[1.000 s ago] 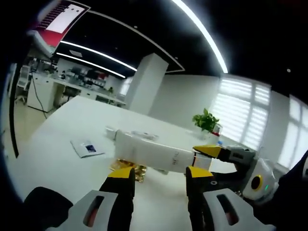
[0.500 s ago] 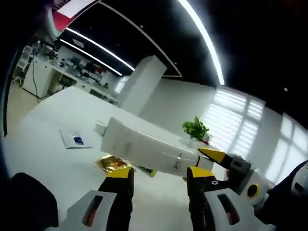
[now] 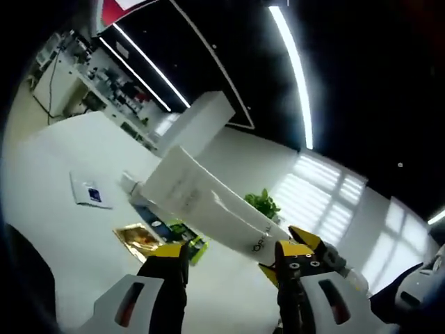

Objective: Arrange the skincare products in the storage area until every visible bottle or jar stands upright without overlapping.

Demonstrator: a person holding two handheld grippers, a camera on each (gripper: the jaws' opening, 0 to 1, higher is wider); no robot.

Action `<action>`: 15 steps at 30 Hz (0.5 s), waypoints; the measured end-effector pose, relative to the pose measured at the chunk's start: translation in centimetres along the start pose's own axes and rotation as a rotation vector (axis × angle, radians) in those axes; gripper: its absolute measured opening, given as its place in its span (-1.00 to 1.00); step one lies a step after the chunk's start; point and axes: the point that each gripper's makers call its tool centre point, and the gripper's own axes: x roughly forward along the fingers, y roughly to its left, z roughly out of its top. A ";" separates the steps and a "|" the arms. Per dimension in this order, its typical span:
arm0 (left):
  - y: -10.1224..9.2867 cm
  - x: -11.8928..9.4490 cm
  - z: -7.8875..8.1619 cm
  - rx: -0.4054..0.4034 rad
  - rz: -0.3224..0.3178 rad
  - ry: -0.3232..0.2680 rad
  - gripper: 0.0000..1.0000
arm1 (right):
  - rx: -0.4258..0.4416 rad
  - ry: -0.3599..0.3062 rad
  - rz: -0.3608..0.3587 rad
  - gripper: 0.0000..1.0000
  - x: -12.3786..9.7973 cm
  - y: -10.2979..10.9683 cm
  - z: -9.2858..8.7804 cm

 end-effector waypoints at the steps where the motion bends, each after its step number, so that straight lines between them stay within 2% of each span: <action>1: -0.1 0.0 0.0 -0.003 -0.003 -0.004 0.02 | -0.001 -0.006 -0.006 -0.46 -0.1 -0.1 0.2; 4: -0.4 0.1 0.2 -0.017 -0.016 -0.019 0.02 | 0.019 -0.034 -0.029 -0.45 -0.2 -0.7 1.0; 6: -1.2 0.1 0.7 -0.045 -0.062 -0.057 0.02 | 0.097 -0.058 -0.027 -0.45 -0.1 -0.8 1.5; 9: -1.9 -0.2 1.7 -0.091 -0.113 -0.118 0.00 | 0.084 -0.076 -0.044 -0.46 -0.3 -1.1 2.1; 13: -3.0 -0.7 2.4 -0.122 -0.173 -0.152 -0.08 | 0.097 -0.110 -0.067 -0.46 -0.5 -1.9 3.3; 15: -3.3 -0.9 2.6 -0.118 -0.179 -0.162 -0.14 | 0.146 -0.132 -0.073 -0.45 -0.6 -2.3 3.8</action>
